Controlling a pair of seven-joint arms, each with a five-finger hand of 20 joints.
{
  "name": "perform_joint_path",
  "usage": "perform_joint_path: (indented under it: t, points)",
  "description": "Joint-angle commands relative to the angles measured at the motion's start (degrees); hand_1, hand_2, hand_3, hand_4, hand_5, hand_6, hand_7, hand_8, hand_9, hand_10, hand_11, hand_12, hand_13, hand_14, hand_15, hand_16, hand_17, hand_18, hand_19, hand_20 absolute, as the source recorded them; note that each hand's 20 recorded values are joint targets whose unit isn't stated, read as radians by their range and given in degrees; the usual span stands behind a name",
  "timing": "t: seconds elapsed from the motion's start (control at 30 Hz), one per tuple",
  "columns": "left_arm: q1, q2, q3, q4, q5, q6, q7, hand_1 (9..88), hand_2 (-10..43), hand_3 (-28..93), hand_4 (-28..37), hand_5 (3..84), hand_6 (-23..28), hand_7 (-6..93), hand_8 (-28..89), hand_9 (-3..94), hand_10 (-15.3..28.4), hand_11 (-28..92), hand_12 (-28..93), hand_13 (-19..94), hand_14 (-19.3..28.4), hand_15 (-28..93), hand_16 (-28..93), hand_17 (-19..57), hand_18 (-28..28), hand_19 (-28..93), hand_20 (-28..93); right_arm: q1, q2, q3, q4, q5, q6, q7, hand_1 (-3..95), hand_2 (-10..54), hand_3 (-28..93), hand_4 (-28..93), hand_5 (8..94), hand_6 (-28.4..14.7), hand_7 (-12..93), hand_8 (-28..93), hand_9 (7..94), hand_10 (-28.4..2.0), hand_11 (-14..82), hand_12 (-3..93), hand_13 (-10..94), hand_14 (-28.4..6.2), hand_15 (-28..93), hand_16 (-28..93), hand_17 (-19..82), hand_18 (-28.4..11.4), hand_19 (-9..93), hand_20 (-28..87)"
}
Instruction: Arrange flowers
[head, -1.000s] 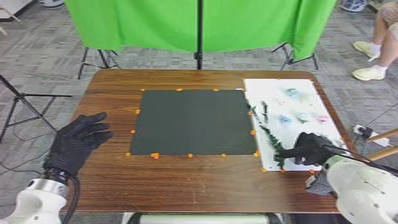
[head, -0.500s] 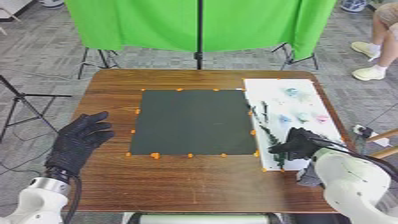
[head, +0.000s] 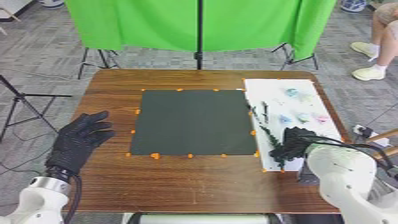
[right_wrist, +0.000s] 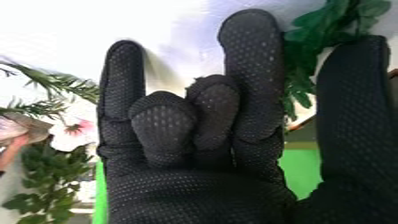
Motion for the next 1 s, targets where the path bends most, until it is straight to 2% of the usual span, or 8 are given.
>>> perform_joint_path:
  t: [0.03,0.1,0.3,0.57,0.63,0.7,0.77,1.0]
  points:
    - [0.2,-0.13,0.09,0.55,0.22,0.02,-0.66,28.6,7.6,72,-28.3,45.2,7.4,30.4,-13,42.0,17.2,46,19,36,20.8,70,-6,-2.5,24.5,66,0,-8.3,-0.8,-6.0,7.2,-0.8,-3.3,-0.8,48.8,-9.5,48,-28,71.3,2.1,53,-10,76.1,-9.9,64.7,38.6,70,-10.3,78,35,28,-16.3,74,23]
    - [0.3,-0.07,0.15,0.49,0.21,0.05,-0.62,28.7,7.6,72,-28.3,45.2,7.4,30.5,-13,42.0,17.2,46,19,36,20.8,70,-6,-2.5,24.5,66,0,-8.5,-1.0,-5.6,7.8,2.4,-1.9,-0.5,45.5,-9.5,61,-28,70.8,1.3,58,4,77.3,-10.0,65.7,38.1,71,-9.9,79,35,29,-15.7,74,23]
    - [0.2,-0.1,0.27,0.62,0.22,-0.08,-0.65,28.7,7.6,72,-28.3,45.2,7.4,30.5,-13,42.0,17.1,46,19,36,20.9,69,-6,-2.5,24.5,66,0,-10.4,-1.3,-4.4,8.1,4.0,2.0,-1.4,41.3,-9.5,81,-28,75.6,0.0,60,14,83.0,-9.7,60.1,33.4,78,-8.0,70,31,33,-13.1,75,20]
    - [0.1,0.07,0.24,0.65,0.22,-0.26,-0.68,28.7,7.6,72,-28.3,45.1,7.3,30.6,-13,42.0,17.3,46,19,36,20.8,70,-6,-2.5,24.5,66,0,-12.4,-3.1,-0.3,7.3,15.3,8.0,1.9,39.8,-9.5,87,-21,76.3,-4.3,59,15,89.8,-7.8,49.0,29.9,89,-4.5,55,28,39,-14.2,78,19]
    - [0.1,0.19,0.09,0.61,0.19,-0.37,-0.67,28.7,7.6,72,-28.3,45.1,7.3,30.5,-13,42.0,17.3,46,19,36,20.9,70,-6,-2.5,24.5,66,0,-13.0,-3.5,1.1,6.1,18.5,11.2,4.1,35.7,-4.0,90,-19,82.0,-1.8,57,2,86.4,-8.7,55.7,28.4,87,-3.6,62,26,36,-14.0,83,20]
    - [0.2,0.29,-0.09,0.47,0.21,-0.15,-0.44,28.7,7.6,72,-28.3,45.1,7.3,30.5,-13,41.9,17.3,46,19,36,20.9,70,-6,-2.5,24.5,66,0,-13.3,-4.0,2.9,4.6,19.2,13.0,5.4,34.6,-2.8,91,-18,83.4,-1.6,57,-1,86.9,-8.7,56.6,27.8,87,-3.5,64,25,37,-14.3,85,19]
    - [0.2,0.56,-0.33,0.41,0.17,0.0,-0.43,28.7,7.6,72,-28.3,45.1,7.3,30.5,-13,41.9,17.2,46,19,36,20.9,70,-6,-2.5,24.5,66,0,-13.6,-4.4,5.3,2.8,20.1,12.8,6.5,37.5,-8.1,88,-16,77.9,-5.2,63,10,92.5,-8.5,48.8,29.8,92,-4.3,56,30,40,-15.6,82,18]
    - [1.5,0.96,-1.62,-0.17,0.03,0.47,-0.12,28.7,7.6,72,-28.3,45.1,7.3,30.6,-13,41.9,17.2,46,19,36,20.9,69,-6,-2.5,24.5,66,0,-12.0,-4.3,13.0,-2.7,26.0,7.9,8.0,37.4,-7.3,88,-15,76.8,-6.1,65,12,92.7,-8.5,49.4,31.8,91,-5.4,59,32,39,-16.4,82,18]
